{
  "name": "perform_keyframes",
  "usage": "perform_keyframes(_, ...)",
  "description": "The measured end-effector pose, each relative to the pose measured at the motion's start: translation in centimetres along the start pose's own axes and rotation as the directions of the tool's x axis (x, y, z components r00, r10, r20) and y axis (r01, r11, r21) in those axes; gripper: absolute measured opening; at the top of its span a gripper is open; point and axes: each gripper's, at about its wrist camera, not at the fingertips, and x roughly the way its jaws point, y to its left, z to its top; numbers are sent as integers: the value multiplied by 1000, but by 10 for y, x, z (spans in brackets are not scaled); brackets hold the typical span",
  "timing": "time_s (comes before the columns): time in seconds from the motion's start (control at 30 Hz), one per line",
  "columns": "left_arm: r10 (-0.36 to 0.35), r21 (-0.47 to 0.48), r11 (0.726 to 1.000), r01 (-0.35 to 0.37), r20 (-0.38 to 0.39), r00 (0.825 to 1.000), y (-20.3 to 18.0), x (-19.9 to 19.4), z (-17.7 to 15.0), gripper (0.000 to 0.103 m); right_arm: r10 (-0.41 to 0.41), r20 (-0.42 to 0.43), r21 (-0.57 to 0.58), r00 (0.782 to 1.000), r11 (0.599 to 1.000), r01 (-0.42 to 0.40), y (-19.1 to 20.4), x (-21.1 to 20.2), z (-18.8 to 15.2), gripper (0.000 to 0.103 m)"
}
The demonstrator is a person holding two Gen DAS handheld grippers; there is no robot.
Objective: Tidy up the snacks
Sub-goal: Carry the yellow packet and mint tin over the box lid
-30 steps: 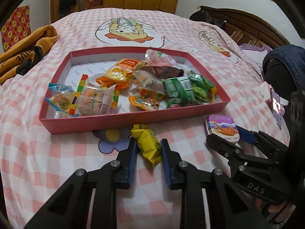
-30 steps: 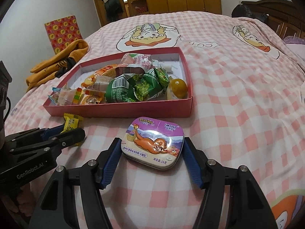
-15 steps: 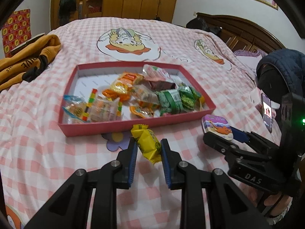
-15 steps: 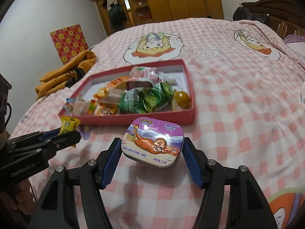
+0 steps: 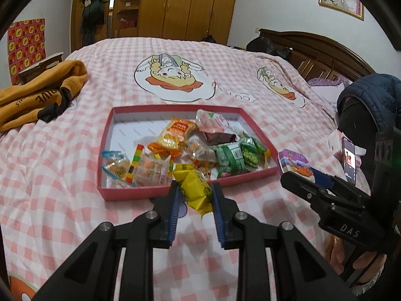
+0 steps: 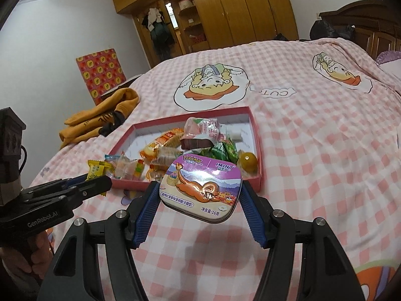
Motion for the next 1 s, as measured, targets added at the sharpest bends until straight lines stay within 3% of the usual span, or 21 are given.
perform_keyframes(0.43,1,-3,1000,-1,54,999,14,1,23,25,25,38,-11,999,1000,-25,-2,12,19,65)
perform_keyframes(1.0,19,-37,999,-17,56,998,40,31,35,26,25,7,-56,1000,998,-24,4,52,32,65)
